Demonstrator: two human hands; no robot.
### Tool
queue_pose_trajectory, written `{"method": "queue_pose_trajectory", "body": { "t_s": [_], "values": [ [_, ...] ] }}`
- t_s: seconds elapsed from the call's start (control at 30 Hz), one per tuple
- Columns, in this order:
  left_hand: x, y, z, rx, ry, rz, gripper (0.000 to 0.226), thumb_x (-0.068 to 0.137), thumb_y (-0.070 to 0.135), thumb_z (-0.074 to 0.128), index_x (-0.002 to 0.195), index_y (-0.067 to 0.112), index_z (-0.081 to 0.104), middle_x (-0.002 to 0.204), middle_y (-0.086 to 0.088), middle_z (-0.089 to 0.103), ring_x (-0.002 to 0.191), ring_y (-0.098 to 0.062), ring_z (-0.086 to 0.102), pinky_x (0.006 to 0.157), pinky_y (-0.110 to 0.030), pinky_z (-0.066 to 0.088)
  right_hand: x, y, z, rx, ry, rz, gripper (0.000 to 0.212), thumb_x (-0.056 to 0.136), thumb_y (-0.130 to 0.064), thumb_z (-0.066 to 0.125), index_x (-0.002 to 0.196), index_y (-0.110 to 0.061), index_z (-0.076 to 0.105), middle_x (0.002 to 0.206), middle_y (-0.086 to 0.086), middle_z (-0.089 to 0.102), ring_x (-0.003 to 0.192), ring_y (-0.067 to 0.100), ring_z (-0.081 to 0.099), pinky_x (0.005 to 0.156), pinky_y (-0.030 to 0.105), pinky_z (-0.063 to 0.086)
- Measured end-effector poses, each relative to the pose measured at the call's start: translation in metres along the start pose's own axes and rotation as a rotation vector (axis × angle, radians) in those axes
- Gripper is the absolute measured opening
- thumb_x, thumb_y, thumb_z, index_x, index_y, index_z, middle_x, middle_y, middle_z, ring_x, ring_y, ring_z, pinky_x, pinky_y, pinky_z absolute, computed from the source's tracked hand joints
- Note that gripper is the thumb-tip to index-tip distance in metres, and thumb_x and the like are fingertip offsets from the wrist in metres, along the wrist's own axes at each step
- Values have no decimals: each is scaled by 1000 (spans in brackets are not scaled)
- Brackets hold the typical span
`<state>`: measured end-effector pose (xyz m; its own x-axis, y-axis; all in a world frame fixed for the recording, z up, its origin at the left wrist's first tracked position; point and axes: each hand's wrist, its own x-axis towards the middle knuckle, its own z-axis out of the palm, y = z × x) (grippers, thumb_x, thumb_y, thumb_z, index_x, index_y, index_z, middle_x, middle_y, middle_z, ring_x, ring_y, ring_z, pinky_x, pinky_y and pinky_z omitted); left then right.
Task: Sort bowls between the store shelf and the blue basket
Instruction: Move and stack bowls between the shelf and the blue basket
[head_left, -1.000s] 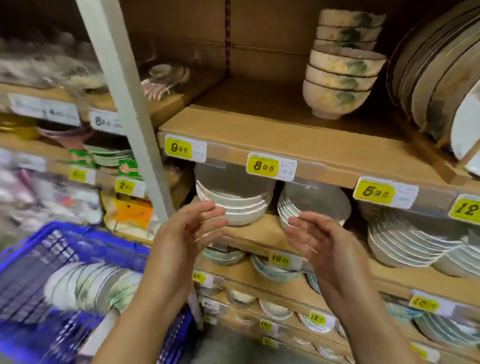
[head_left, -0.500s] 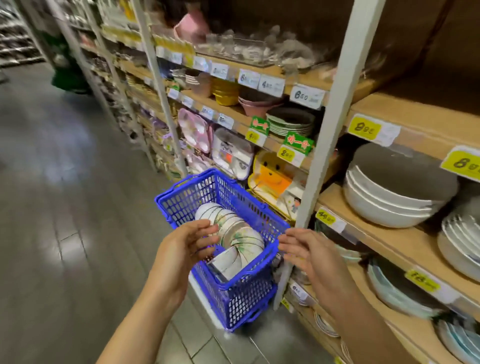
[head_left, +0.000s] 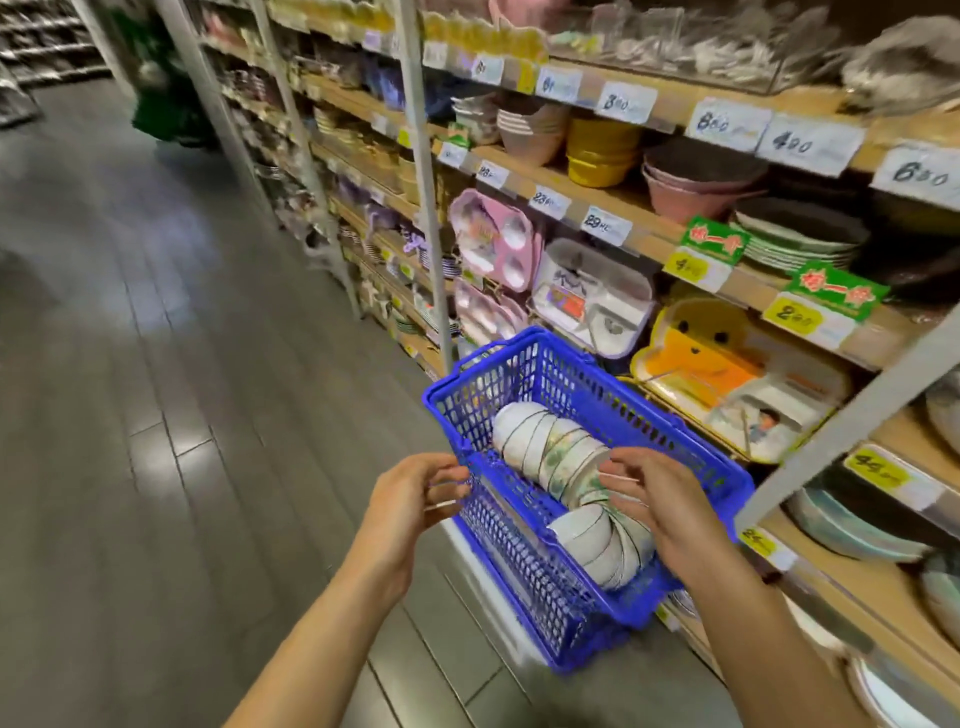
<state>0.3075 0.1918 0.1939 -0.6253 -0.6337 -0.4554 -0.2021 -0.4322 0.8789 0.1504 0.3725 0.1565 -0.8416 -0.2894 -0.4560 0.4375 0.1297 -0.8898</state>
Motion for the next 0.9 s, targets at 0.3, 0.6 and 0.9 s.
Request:
{"method": "queue_pose_trajectory", "body": {
  "t_s": [0.3, 0.6, 0.9],
  "values": [
    [102, 10, 11, 145, -97, -106, 20, 91, 13, 48, 90, 11, 68, 83, -7, 74, 73, -20, 67, 74, -32, 52, 87, 30, 28, -64, 104, 126, 15, 93, -17, 57, 95, -5, 66, 84, 6, 68, 73, 18, 63, 67, 31, 49],
    [221, 24, 86, 391, -303, -180, 20, 95, 17, 46, 87, 12, 63, 81, -4, 72, 71, -17, 66, 68, -28, 48, 162, 75, 28, -277, 260, 251, 32, 98, -12, 47, 103, 17, 59, 95, 34, 60, 87, 41, 58, 82, 46, 48],
    [287, -66, 155, 910, -650, -276, 21, 96, 9, 43, 80, 10, 57, 80, -10, 62, 65, -18, 55, 51, -18, 42, 166, 104, 14, -629, 290, 394, 13, 96, -19, 50, 97, -10, 59, 105, 16, 64, 101, 30, 62, 74, 31, 42]
  ]
}}
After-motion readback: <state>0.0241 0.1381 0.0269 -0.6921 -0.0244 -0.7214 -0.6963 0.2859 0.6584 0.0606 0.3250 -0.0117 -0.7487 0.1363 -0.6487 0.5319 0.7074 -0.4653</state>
